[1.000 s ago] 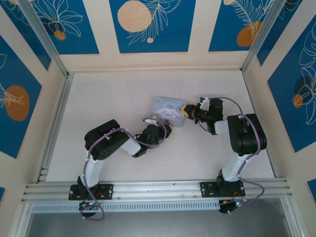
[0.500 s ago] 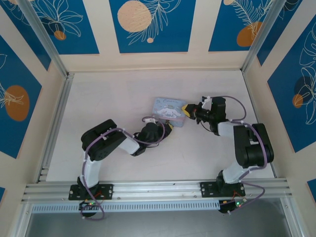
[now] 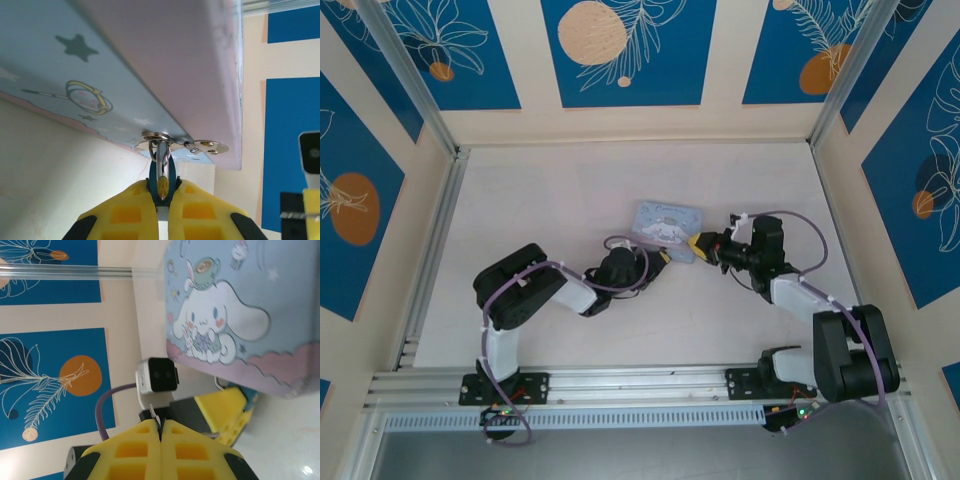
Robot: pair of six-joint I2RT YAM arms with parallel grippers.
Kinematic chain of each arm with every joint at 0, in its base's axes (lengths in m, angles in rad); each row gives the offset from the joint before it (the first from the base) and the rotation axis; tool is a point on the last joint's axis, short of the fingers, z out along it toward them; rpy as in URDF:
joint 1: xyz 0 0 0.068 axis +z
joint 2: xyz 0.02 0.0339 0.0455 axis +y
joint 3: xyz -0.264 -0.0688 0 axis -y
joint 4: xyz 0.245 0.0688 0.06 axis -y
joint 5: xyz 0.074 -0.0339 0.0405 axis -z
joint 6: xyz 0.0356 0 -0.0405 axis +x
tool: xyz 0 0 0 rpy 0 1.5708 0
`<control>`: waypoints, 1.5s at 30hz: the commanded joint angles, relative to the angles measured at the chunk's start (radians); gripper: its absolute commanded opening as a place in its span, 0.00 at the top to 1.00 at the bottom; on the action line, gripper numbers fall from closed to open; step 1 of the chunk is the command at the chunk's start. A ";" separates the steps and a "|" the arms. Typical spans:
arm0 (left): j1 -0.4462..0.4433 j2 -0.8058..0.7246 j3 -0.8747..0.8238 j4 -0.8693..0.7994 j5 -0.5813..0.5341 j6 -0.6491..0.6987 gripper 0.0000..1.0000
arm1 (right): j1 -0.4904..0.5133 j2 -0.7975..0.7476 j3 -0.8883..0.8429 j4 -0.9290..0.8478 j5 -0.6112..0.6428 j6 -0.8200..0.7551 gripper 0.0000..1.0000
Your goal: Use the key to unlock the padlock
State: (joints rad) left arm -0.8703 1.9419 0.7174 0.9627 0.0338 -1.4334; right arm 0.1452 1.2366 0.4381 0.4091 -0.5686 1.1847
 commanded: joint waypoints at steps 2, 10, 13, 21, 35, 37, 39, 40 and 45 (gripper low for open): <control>0.008 -0.053 -0.024 0.106 -0.019 -0.045 1.00 | 0.029 -0.059 -0.068 -0.038 0.047 0.031 1.00; 0.008 -0.102 -0.053 0.148 -0.061 -0.087 1.00 | 0.137 -0.115 -0.111 -0.043 0.154 0.114 1.00; 0.008 -0.129 -0.055 0.143 -0.078 -0.091 1.00 | 0.167 -0.118 -0.117 -0.042 0.198 0.137 1.00; 0.007 -0.148 -0.054 0.148 -0.094 -0.122 1.00 | 0.178 -0.096 -0.130 0.002 0.251 0.187 1.00; 0.002 -0.130 -0.033 0.186 -0.088 -0.181 1.00 | 0.180 -0.078 -0.117 0.087 0.300 0.273 1.00; -0.001 -0.132 -0.029 0.184 -0.089 -0.183 1.00 | 0.182 -0.077 -0.117 0.090 0.308 0.286 1.00; -0.002 -0.131 -0.025 0.180 -0.091 -0.183 1.00 | 0.185 -0.077 -0.118 0.098 0.318 0.298 1.00; -0.005 -0.132 -0.024 0.179 -0.092 -0.183 1.00 | 0.188 -0.077 -0.119 0.101 0.324 0.303 1.00; -0.006 -0.125 -0.018 0.181 -0.095 -0.191 1.00 | 0.206 -0.077 -0.118 0.103 0.365 0.330 1.00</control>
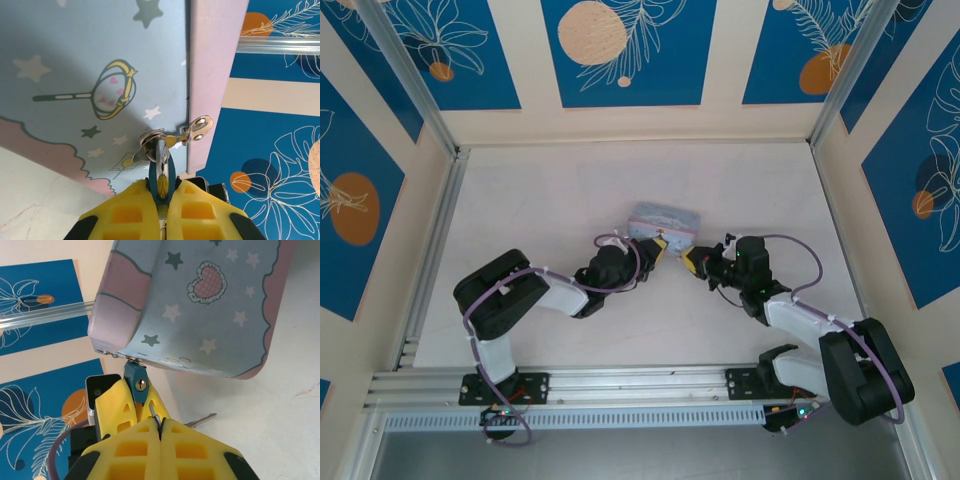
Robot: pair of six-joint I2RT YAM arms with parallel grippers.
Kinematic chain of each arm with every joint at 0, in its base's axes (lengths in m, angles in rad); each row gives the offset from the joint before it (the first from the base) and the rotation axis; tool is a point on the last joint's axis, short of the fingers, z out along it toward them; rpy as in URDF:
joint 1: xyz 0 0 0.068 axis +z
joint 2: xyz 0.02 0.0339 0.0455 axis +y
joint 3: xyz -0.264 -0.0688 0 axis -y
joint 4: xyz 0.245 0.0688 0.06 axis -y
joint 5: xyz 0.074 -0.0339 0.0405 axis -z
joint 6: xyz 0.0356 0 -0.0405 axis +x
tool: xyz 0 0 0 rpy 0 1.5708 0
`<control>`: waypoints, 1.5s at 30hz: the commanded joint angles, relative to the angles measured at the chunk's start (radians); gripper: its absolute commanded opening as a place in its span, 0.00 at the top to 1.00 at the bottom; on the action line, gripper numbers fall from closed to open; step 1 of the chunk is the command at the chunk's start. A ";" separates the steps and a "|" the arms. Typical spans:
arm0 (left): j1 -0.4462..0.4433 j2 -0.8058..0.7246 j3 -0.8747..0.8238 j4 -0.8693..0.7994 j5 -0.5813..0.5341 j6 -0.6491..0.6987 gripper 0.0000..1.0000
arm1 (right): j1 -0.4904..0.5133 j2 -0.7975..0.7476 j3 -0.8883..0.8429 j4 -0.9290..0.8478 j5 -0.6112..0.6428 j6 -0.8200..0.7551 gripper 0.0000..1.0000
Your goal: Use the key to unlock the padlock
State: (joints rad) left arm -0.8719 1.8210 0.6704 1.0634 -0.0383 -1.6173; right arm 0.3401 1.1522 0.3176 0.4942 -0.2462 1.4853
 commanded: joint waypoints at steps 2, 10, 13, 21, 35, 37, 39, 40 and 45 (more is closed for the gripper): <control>-0.007 -0.001 0.034 0.082 -0.023 -0.013 1.00 | 0.017 0.009 0.008 0.018 0.053 0.032 1.00; -0.009 0.012 0.042 0.087 -0.020 -0.019 1.00 | 0.037 0.037 0.030 0.027 0.074 0.040 1.00; -0.009 0.015 0.042 0.089 -0.019 -0.022 1.00 | 0.045 0.048 0.037 0.030 0.080 0.042 1.00; -0.009 0.024 0.036 0.100 -0.019 -0.026 1.00 | 0.051 0.049 0.051 0.022 0.093 0.040 1.00; -0.009 0.040 0.031 0.122 -0.011 -0.035 1.00 | 0.056 0.056 0.078 0.006 0.105 0.032 1.00; -0.010 0.040 0.031 0.121 -0.010 -0.035 1.00 | 0.058 0.061 0.082 0.007 0.106 0.032 1.00; -0.010 0.040 0.031 0.122 -0.008 -0.036 1.00 | 0.060 0.069 0.087 0.010 0.108 0.033 1.00; -0.010 0.040 0.031 0.121 -0.007 -0.035 1.00 | 0.062 0.072 0.087 0.015 0.108 0.035 1.00; -0.010 0.040 0.032 0.124 -0.005 -0.038 1.00 | 0.069 0.087 0.099 0.020 0.110 0.033 1.00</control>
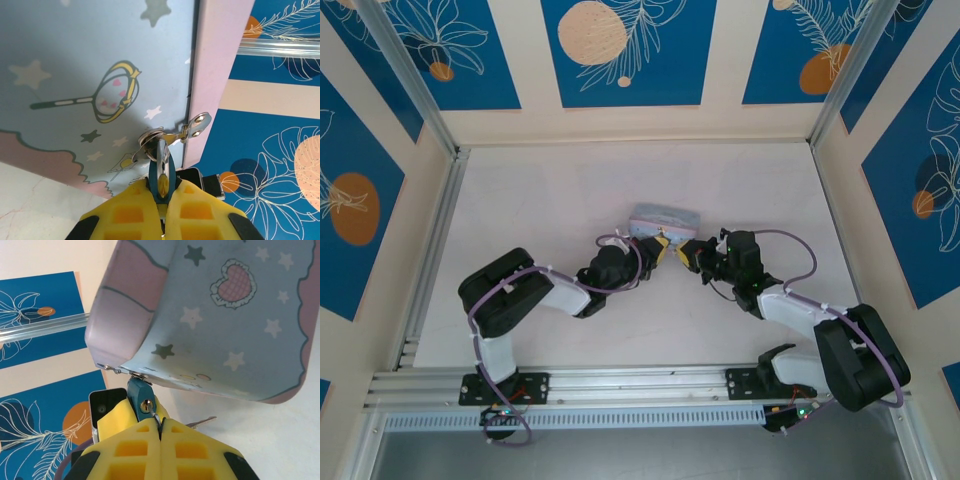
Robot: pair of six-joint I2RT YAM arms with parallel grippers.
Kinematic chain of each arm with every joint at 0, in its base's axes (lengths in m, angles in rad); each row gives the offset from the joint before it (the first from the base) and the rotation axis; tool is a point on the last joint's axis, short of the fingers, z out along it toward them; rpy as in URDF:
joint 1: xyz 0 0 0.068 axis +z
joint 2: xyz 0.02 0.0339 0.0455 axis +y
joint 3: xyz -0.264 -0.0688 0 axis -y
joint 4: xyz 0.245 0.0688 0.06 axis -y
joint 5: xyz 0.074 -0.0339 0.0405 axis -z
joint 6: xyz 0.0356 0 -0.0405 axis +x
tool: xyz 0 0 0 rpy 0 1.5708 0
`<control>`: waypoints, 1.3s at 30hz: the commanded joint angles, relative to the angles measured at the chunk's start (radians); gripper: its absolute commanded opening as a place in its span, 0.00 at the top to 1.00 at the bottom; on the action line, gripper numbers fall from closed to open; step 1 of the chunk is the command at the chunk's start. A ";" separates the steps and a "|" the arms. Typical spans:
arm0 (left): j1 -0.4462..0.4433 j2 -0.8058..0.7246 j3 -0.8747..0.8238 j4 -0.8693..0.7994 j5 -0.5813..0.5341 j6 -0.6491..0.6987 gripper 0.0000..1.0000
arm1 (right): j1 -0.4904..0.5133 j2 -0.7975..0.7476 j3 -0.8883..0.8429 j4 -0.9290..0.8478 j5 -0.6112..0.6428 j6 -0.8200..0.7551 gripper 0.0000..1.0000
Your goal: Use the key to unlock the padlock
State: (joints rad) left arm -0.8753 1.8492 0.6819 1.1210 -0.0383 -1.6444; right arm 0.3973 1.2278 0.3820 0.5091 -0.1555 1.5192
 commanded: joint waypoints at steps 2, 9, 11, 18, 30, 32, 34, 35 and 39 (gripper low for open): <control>-0.007 0.012 0.022 0.066 -0.003 -0.010 1.00 | 0.013 0.014 0.034 0.006 0.020 -0.001 1.00; -0.010 0.013 0.029 0.070 0.001 -0.014 1.00 | 0.014 0.025 0.035 0.029 0.024 -0.003 1.00; -0.012 0.015 0.030 0.075 0.002 -0.018 1.00 | 0.015 0.030 0.033 0.049 0.024 -0.011 1.00; -0.017 0.016 0.043 0.091 0.008 -0.032 1.00 | 0.016 0.063 0.006 0.144 -0.005 -0.063 1.00; -0.025 0.019 0.053 0.094 0.014 -0.035 1.00 | 0.017 0.137 -0.019 0.250 -0.045 -0.067 1.00; -0.027 0.018 0.050 0.096 0.013 -0.034 1.00 | 0.012 0.141 -0.008 0.237 -0.050 -0.075 1.00; -0.027 0.018 0.047 0.098 0.012 -0.034 1.00 | 0.008 0.151 -0.004 0.239 -0.057 -0.076 1.00; -0.027 0.018 0.047 0.100 0.012 -0.034 1.00 | 0.008 0.158 -0.001 0.250 -0.065 -0.076 1.00; -0.028 0.013 0.042 0.100 0.013 -0.032 1.00 | -0.002 0.207 0.018 0.286 -0.119 -0.110 1.00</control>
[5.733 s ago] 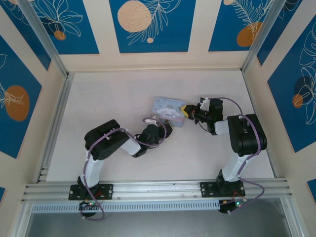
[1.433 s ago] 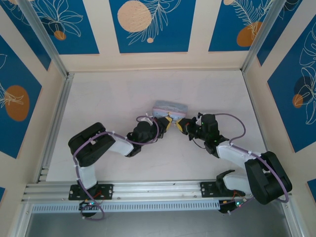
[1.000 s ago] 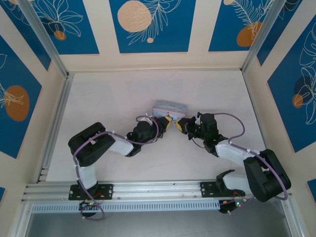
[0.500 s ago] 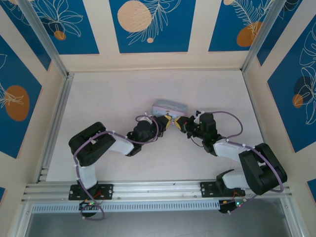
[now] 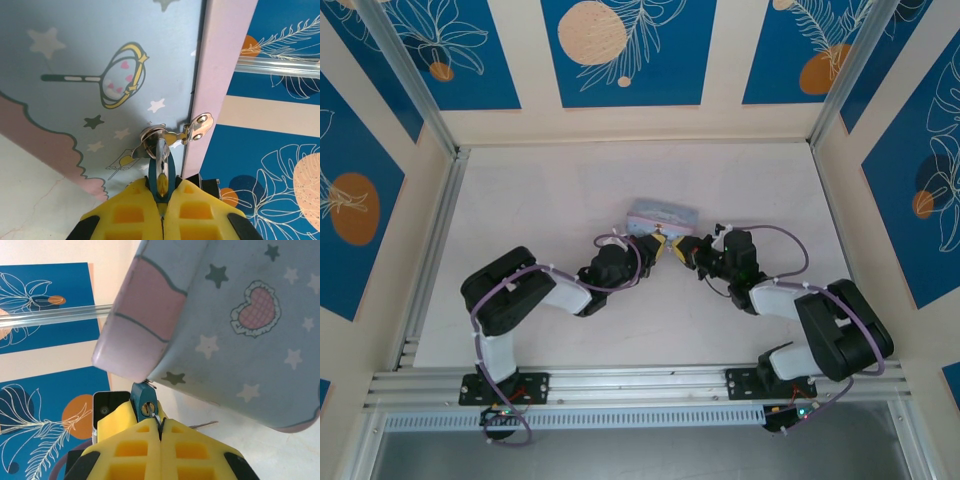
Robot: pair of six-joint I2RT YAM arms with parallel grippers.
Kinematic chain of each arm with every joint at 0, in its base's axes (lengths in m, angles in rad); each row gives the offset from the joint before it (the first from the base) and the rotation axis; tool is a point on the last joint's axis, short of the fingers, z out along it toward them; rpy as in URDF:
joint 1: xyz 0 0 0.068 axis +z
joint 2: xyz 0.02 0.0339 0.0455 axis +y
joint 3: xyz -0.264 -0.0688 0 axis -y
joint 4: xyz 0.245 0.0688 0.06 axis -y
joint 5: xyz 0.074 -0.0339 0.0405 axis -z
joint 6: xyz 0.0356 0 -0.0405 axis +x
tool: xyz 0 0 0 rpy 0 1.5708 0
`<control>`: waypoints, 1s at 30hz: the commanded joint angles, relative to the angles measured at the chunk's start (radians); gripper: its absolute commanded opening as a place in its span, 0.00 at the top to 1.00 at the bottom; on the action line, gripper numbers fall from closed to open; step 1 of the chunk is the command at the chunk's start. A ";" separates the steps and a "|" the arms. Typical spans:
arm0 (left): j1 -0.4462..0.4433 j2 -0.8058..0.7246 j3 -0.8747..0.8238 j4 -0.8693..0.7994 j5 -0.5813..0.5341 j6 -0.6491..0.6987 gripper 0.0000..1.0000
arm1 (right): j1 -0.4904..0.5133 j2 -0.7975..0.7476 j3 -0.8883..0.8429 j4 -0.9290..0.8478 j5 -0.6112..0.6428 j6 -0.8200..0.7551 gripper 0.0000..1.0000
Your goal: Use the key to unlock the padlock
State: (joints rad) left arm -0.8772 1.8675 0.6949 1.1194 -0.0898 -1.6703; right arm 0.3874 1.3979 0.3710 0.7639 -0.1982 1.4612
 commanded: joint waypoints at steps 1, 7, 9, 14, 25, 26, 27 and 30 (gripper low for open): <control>-0.026 -0.005 0.029 0.102 0.064 -0.006 1.00 | 0.007 0.044 0.033 0.037 -0.086 -0.066 1.00; -0.028 -0.008 0.025 0.100 0.061 -0.003 1.00 | 0.004 0.091 0.055 0.071 -0.139 -0.127 1.00; -0.029 -0.010 0.022 0.100 0.057 -0.002 1.00 | 0.004 0.100 0.061 0.071 -0.139 -0.126 1.00; -0.031 -0.011 0.016 0.101 0.054 0.002 1.00 | -0.001 0.134 0.085 0.109 -0.148 -0.080 1.00; -0.032 -0.022 -0.004 0.095 0.049 0.011 1.00 | -0.005 0.154 0.132 0.150 -0.168 0.047 1.00; -0.032 -0.022 -0.004 0.093 0.050 0.011 1.00 | -0.006 0.154 0.136 0.152 -0.171 0.050 1.00; -0.032 -0.021 -0.002 0.092 0.050 0.011 1.00 | -0.006 0.154 0.139 0.148 -0.173 0.049 1.00; -0.033 -0.023 -0.001 0.092 0.051 0.010 1.00 | -0.010 0.158 0.154 0.112 -0.174 0.027 1.00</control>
State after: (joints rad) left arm -0.8742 1.8675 0.6849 1.1213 -0.1703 -1.6699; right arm 0.3592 1.5433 0.4614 0.8349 -0.3107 1.4891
